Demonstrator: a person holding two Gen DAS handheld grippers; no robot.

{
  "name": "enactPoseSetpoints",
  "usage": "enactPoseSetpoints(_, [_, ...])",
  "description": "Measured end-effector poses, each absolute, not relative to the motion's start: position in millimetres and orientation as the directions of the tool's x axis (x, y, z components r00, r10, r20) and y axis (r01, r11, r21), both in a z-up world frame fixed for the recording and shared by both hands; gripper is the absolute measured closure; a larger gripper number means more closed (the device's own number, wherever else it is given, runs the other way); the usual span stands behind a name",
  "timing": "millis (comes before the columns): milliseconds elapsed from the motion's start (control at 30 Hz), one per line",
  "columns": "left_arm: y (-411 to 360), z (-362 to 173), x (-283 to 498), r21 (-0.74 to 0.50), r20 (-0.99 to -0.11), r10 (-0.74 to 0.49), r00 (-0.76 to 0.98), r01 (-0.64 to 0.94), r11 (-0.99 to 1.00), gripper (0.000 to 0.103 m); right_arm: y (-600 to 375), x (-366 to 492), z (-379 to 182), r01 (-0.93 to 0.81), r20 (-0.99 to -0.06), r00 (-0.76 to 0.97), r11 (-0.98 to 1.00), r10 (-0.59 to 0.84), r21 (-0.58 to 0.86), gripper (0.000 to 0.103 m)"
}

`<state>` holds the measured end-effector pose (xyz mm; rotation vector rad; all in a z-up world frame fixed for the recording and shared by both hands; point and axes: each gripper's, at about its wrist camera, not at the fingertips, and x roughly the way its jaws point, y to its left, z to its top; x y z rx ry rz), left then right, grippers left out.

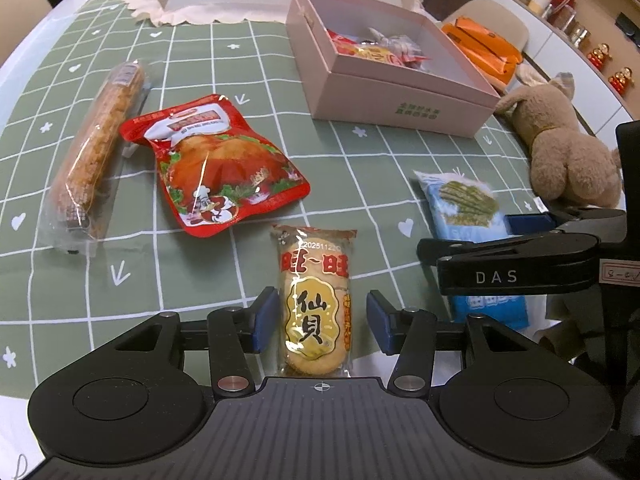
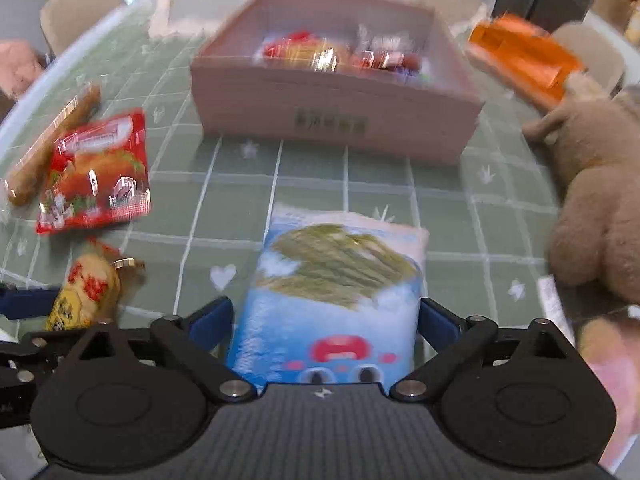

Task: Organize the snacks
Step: 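Carry both packets over the pink box and open both tools to drop them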

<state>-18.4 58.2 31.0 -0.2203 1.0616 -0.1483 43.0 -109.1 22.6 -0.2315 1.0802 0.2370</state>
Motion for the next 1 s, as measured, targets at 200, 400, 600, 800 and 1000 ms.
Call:
enactPoseSetpoints(200, [51.0, 32.0, -16.7, -0.189, -0.864, -0.184, 0.469, 0.036, 0.981, 0.057, -127.8, 21.6, 45.8, -0.350, -0.859, 0.492, 0.936, 0.143, -0.045, 0.019])
enactPoseSetpoints(400, [49.6, 67.0, -13.4, -0.298, -0.795, -0.303, 0.525, 0.098, 0.950, 0.064, -163.7, -10.8, 116.0, -0.377, -0.719, 0.666, 0.921, 0.198, -0.096, 0.019])
enactPoseSetpoints(600, [49.3, 181.7, 28.8, -0.291, -0.547, -0.314, 0.776, 0.176, 0.941, 0.063, -189.5, -9.7, 154.7, -0.330, -0.618, 0.749, 0.944, 0.240, -0.033, 0.019])
enactPoseSetpoints(800, [44.5, 177.8, 135.8, -0.532, -0.488, -0.493, 0.721, 0.202, 0.822, 0.060, -182.9, -3.5, 159.8, -0.344, -0.610, 0.750, 0.939, 0.256, -0.028, 0.019])
enactPoseSetpoints(1000, [61.0, 142.2, 133.7, -0.511, -0.501, -0.423, 0.755, 0.136, 0.849, 0.061, -190.8, 9.7, 155.8, -0.325, -0.640, 0.729, 0.946, 0.244, -0.010, 0.019])
